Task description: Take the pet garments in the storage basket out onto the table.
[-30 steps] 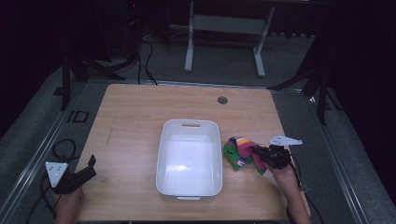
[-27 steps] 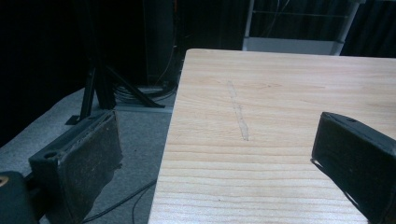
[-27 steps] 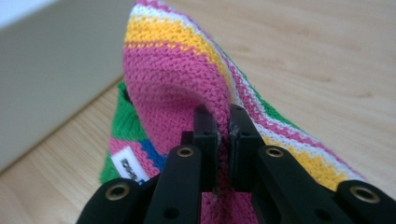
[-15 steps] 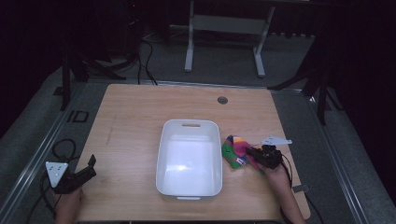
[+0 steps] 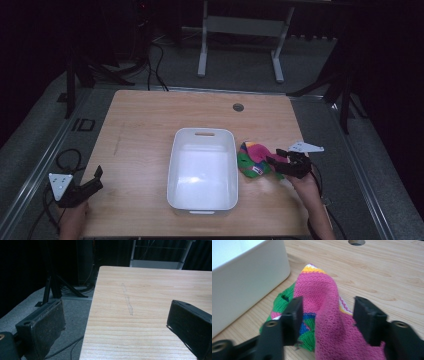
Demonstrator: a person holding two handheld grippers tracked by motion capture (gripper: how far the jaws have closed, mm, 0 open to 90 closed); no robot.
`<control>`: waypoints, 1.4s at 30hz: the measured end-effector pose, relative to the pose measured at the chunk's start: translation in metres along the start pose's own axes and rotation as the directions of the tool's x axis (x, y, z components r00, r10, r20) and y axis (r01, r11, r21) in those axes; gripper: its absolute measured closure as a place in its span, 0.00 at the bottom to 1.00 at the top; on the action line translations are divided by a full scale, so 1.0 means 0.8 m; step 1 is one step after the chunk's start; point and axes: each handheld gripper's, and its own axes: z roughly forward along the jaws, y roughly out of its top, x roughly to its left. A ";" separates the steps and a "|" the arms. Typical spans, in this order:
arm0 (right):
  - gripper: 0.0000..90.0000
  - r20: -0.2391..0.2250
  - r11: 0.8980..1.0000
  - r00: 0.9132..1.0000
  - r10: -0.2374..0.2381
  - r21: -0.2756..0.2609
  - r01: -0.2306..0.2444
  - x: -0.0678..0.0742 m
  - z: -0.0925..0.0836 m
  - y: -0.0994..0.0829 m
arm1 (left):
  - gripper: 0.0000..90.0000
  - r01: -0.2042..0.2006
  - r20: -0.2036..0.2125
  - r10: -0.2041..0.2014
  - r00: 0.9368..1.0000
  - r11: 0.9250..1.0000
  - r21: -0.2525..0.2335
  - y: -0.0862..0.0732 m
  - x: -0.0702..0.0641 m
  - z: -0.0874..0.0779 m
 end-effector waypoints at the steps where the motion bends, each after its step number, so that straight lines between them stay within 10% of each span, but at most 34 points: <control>1: 0.41 0.000 1.000 1.000 0.000 0.000 0.000 0.000 0.000 0.000 | 0.02 0.000 0.000 0.000 1.000 1.000 0.000 0.000 0.000 0.000; 6: 0.16 0.038 0.997 0.998 0.044 -0.066 -0.042 -0.014 -0.017 -0.006 | 0.02 -0.001 0.000 0.001 1.000 1.000 0.002 0.000 0.000 0.000; 19: 0.15 0.145 0.988 0.984 0.104 -0.128 -0.085 -0.043 -0.050 -0.044 | 0.02 -0.002 -0.001 0.002 1.000 1.000 0.002 0.000 0.000 0.000; 42: 0.15 0.384 0.966 0.896 0.221 -0.212 -0.148 -0.040 -0.083 -0.127 | 0.02 -0.009 -0.002 0.009 1.000 1.000 0.000 0.000 -0.001 0.000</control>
